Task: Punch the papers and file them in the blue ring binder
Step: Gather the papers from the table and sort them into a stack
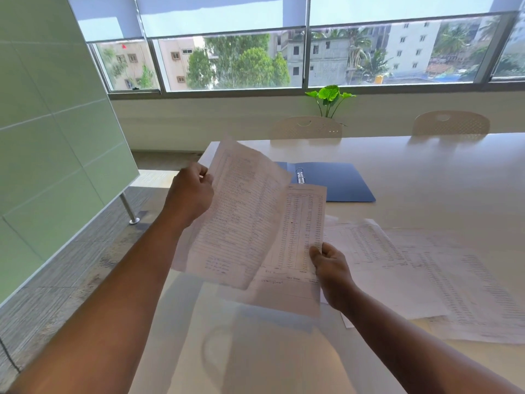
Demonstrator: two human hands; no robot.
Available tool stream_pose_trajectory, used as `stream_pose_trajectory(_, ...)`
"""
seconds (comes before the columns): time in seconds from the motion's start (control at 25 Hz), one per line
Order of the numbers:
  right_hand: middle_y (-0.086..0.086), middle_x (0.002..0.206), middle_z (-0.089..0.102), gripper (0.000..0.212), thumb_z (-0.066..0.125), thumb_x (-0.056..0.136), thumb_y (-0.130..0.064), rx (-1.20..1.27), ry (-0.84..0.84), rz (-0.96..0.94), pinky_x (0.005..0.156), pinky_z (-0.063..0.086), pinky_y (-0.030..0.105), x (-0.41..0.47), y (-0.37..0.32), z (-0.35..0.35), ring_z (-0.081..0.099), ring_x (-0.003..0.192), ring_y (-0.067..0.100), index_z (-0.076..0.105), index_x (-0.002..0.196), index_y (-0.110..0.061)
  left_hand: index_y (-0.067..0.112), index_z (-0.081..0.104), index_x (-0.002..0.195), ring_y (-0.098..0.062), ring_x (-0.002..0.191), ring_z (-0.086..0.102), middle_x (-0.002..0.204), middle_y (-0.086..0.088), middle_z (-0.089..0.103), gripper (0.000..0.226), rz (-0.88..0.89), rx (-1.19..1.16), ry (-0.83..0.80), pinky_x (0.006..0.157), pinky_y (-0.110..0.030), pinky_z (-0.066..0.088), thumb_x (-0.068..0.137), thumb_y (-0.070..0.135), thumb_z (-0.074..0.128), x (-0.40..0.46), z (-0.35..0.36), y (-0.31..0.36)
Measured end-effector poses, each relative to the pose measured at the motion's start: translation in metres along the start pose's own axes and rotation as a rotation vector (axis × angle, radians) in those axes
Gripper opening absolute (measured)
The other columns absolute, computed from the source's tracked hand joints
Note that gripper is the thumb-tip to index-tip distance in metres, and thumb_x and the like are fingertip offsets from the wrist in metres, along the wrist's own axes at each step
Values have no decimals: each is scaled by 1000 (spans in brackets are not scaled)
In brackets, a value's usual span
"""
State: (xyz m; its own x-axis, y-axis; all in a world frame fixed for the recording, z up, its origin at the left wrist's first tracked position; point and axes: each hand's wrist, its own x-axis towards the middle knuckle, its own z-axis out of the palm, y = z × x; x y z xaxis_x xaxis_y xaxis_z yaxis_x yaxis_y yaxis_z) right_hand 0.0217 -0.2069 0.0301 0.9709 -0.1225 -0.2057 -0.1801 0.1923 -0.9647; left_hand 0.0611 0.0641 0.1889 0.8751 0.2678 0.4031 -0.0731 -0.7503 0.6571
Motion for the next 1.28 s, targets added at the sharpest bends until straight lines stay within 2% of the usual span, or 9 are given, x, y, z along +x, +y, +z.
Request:
stream_pose_trajectory(0.12,10,105,78,23,49,107,-18,77,-52,23,79,64,50,-3,-11,-1,77,92,32,70,113,-10,14,61,99,-27,86,61,96,-7,67,12,-47,2,-24,74,-32,41,102,21,53,-4,12,-12)
stream_pose_trajectory(0.36,15,110,77,24,48,107,-17,167,-96,29,82,62,51,0,-21,-8,75,97,35,68,116,-7,8,62,106,-25,87,58,100,-9,66,16,-67,60,-11,76,-32,40,103,20,52,-2,22,-28)
stream_pose_trajectory(0.52,13,112,76,24,50,106,-21,151,-122,5,86,60,56,5,-36,-20,74,101,38,68,119,-12,8,61,113,-25,90,57,109,-12,68,18,-84,49,-12,80,-33,43,104,20,50,-4,27,-35)
stream_pose_trajectory(0.64,12,110,77,23,51,106,-21,118,-96,-56,86,61,52,12,-48,-27,74,100,35,68,116,-9,7,60,115,-25,91,58,113,-13,68,20,-81,44,13,79,-33,42,104,19,49,-7,29,-34)
stream_pose_trajectory(0.8,13,106,77,21,54,105,-21,40,31,-168,71,62,38,30,-70,-54,74,92,31,69,109,-8,4,59,117,-38,102,64,116,-19,69,22,-78,94,116,78,-36,41,105,17,46,-8,21,-39)
stream_pose_trajectory(0.92,13,109,76,23,55,104,-23,3,42,-174,77,62,45,38,-80,-77,74,95,34,67,115,-7,4,58,115,-37,95,61,113,-20,68,21,-48,142,151,76,-37,39,106,17,44,-6,12,-42)
stream_pose_trajectory(1.04,12,111,76,21,54,105,-23,1,13,-150,80,60,49,37,-83,-84,75,96,35,67,114,-10,4,58,116,-42,100,61,110,-21,68,23,15,178,177,74,-38,37,107,18,42,-6,8,-39)
stream_pose_trajectory(1.16,13,114,76,24,52,105,-21,1,-34,-122,82,61,52,33,-85,-78,74,100,37,65,121,-8,4,59,116,-42,98,63,108,-19,69,23,53,104,190,74,-35,38,106,18,43,-3,12,-36)
stream_pose_trajectory(1.28,13,114,75,24,50,106,-19,29,-72,-75,82,61,52,27,-82,-65,72,104,39,66,121,-9,8,62,116,-26,93,62,108,-10,68,23,12,-106,145,74,-28,40,106,20,46,-5,20,-27)
